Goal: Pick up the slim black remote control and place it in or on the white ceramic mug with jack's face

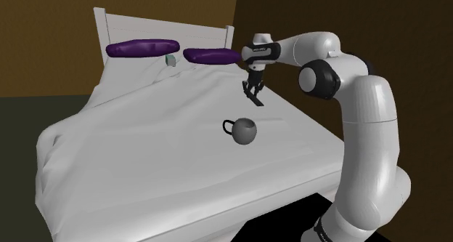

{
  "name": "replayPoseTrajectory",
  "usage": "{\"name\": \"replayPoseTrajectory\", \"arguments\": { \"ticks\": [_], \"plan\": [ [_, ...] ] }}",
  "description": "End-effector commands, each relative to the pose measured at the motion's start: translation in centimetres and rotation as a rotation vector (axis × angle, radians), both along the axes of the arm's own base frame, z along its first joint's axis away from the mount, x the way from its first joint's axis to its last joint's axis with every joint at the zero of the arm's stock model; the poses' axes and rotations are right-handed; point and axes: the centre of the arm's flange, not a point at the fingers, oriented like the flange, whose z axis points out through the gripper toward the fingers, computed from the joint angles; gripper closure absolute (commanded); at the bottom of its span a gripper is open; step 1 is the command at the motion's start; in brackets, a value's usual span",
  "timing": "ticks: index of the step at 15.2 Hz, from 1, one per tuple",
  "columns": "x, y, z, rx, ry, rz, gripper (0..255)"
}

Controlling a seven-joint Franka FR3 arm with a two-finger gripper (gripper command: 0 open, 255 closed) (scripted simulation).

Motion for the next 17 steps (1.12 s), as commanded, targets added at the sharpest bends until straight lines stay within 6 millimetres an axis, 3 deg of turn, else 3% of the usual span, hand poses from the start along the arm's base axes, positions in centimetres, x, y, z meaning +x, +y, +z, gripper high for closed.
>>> {"name": "replayPoseTrajectory", "arguments": {
  "ticks": [1, 11, 17],
  "plan": [
    [0.0, 0.0, 1.2, 0.000, 0.000, 0.000, 255],
    [0.0, 0.0, 6.3, 0.000, 0.000, 0.000, 255],
    [-3.0, 7.3, 6.0, 0.000, 0.000, 0.000, 255]
  ]
}}
